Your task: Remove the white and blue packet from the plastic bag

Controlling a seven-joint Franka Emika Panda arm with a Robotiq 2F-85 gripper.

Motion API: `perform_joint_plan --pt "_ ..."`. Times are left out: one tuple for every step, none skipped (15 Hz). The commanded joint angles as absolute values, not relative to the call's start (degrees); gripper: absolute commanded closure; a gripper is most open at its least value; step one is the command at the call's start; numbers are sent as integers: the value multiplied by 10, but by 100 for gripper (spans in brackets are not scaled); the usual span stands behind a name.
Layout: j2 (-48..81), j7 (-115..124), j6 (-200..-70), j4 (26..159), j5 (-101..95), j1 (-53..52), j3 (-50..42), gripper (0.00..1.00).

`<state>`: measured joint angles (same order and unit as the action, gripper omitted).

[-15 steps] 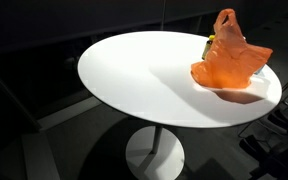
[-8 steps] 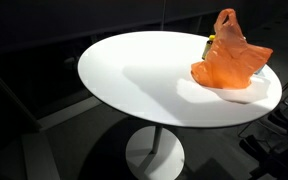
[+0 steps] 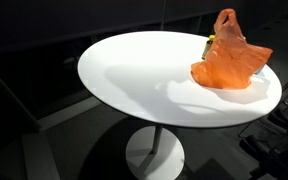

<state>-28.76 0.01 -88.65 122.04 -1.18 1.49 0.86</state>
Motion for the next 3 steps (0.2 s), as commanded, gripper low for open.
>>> perform_joint_plan --pt "-287 2 -885 1219 -13 10 5 0" --pt "-287 2 -885 1219 -13 10 5 0" --pt "-287 2 -885 1219 -13 10 5 0"
